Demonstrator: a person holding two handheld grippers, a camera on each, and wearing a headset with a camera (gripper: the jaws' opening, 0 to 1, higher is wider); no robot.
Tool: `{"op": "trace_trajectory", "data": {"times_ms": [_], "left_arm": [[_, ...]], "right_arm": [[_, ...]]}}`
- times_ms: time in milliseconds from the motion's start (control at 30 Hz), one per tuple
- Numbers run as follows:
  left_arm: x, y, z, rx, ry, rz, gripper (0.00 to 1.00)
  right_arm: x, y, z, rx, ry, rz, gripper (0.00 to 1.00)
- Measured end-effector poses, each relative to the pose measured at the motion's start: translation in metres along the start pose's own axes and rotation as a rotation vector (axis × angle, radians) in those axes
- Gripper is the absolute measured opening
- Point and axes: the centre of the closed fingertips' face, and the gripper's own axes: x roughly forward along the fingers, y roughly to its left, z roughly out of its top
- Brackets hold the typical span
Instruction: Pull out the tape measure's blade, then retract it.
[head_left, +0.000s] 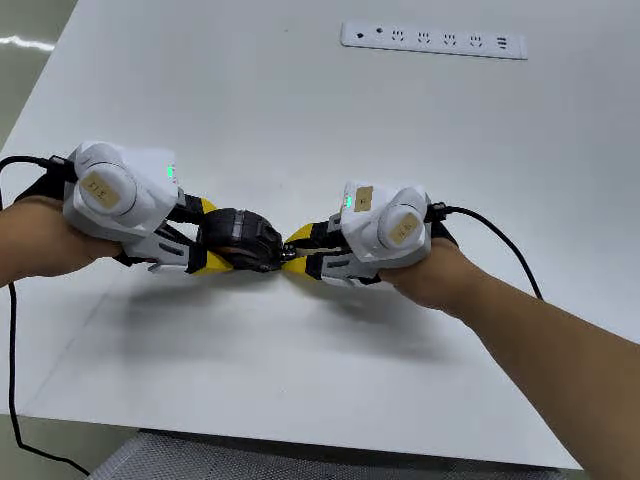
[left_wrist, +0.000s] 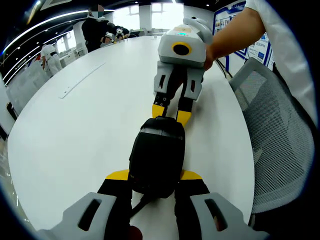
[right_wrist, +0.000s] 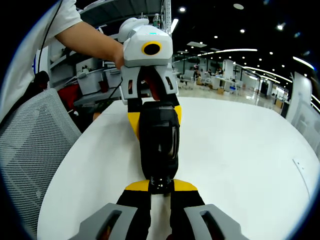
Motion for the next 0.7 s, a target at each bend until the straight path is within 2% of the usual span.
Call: {"op": "trace_trajectory", "data": {"times_ms": [700], "left_arm": [[-0.002, -0.0013, -0.0002, 0.02, -0.017, 0.004, 0.27]], "right_arm": [[-0.0016, 0.001, -0.0006, 0.045, 0.0, -0.021, 0.08]]}}
